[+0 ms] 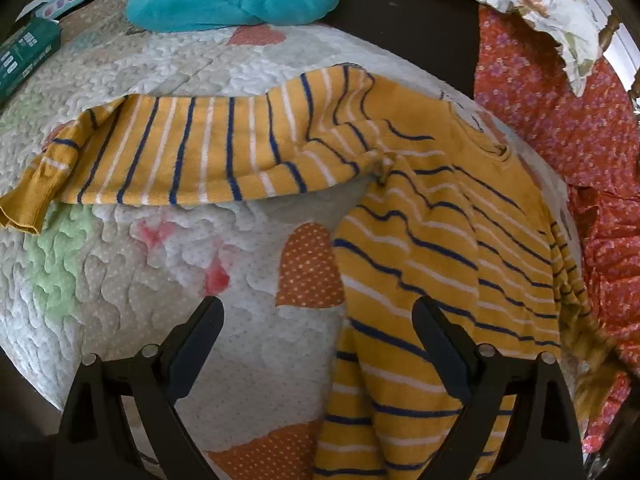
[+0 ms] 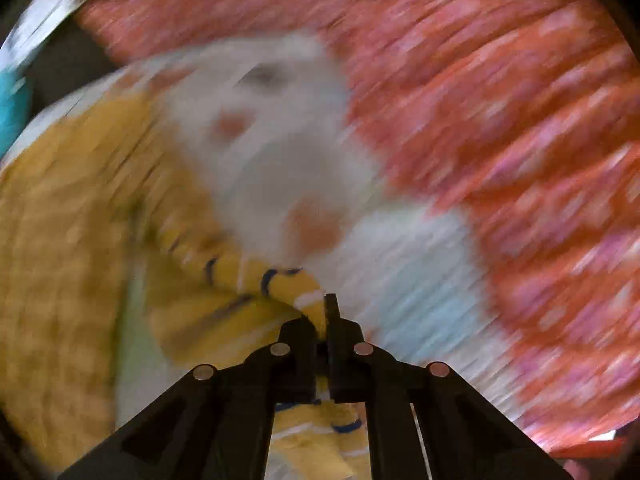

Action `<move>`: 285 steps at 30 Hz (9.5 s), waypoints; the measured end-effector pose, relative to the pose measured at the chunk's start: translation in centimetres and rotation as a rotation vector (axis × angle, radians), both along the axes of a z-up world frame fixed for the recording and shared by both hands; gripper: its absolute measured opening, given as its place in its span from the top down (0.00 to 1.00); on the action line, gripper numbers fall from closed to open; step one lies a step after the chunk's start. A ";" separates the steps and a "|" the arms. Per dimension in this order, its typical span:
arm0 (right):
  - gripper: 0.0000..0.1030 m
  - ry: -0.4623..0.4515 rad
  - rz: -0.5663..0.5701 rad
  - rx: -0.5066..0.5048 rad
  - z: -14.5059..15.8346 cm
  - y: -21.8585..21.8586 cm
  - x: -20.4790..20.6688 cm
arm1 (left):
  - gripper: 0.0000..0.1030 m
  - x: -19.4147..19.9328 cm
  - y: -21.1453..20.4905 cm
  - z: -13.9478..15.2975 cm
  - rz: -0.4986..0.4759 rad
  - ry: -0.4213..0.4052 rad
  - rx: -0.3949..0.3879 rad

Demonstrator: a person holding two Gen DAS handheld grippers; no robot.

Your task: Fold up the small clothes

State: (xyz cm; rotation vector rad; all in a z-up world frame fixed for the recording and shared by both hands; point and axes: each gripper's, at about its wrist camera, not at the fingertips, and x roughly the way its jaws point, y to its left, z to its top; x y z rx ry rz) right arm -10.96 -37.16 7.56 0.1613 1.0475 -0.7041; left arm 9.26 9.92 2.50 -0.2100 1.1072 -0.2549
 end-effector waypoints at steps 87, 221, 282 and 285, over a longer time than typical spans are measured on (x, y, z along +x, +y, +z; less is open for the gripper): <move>0.36 -0.053 0.009 -0.179 -4.1 -4.9 4.1 | 0.43 -6.9 -17.2 0.4 -0.433 -0.041 0.092; 0.43 0.026 0.985 0.691 -5.3 60.2 30.7 | 0.43 1.1 36.1 1.4 1.034 0.060 -0.261; 0.50 -0.099 0.674 0.414 1.4 30.7 33.5 | 0.46 11.6 1.3 -2.4 0.164 0.240 -0.136; 0.50 -0.024 0.714 0.381 -0.5 34.2 37.2 | 0.47 11.8 0.2 -2.1 0.144 0.225 -0.121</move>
